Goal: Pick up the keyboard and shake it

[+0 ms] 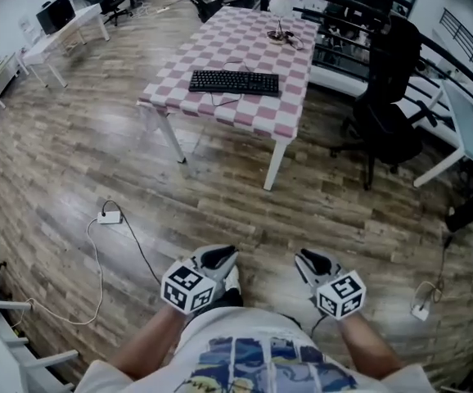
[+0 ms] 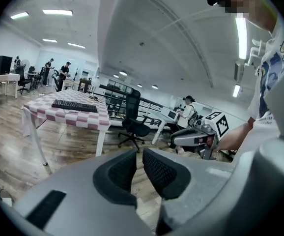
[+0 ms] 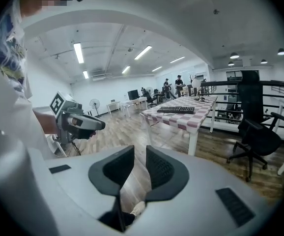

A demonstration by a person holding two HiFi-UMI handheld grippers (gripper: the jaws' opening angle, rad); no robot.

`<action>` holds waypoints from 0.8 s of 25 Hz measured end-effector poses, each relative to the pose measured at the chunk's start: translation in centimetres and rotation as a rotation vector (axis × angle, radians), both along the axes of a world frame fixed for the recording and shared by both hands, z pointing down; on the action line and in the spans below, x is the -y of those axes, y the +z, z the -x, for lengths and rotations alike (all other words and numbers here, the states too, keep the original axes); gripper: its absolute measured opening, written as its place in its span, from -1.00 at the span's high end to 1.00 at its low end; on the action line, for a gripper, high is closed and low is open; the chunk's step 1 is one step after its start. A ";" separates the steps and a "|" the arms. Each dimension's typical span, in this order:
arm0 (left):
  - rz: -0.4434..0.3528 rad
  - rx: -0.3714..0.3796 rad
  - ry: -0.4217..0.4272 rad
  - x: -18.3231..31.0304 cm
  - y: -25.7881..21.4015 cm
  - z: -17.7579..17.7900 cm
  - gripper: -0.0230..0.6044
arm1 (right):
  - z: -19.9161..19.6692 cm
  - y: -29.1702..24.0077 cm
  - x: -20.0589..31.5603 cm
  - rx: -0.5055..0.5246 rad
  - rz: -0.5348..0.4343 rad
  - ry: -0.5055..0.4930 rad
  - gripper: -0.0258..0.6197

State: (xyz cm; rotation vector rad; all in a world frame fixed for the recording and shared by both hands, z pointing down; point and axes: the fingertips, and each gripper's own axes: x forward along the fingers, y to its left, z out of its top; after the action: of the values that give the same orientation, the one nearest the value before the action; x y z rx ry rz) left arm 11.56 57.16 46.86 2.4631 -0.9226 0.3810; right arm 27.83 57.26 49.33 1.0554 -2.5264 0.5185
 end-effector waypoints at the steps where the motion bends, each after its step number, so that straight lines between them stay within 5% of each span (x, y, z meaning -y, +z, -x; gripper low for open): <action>1: 0.000 -0.001 0.006 1.6 -0.1 0.8 0.80 | 0.8 -0.2 1.7 -0.005 0.003 0.007 0.69; 10: -0.008 0.009 0.023 12.1 0.2 7.5 0.77 | 7.2 -0.5 12.1 -0.017 0.008 0.028 0.69; 20: 0.040 -0.004 -0.031 20.9 2.5 9.3 0.74 | 7.2 1.2 22.5 -0.027 0.033 0.012 0.66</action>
State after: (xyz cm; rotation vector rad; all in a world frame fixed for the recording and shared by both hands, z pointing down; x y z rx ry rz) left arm 2.31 36.24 49.34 2.4095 -0.9420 0.3797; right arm 20.61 34.77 50.49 1.0588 -2.4817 0.5435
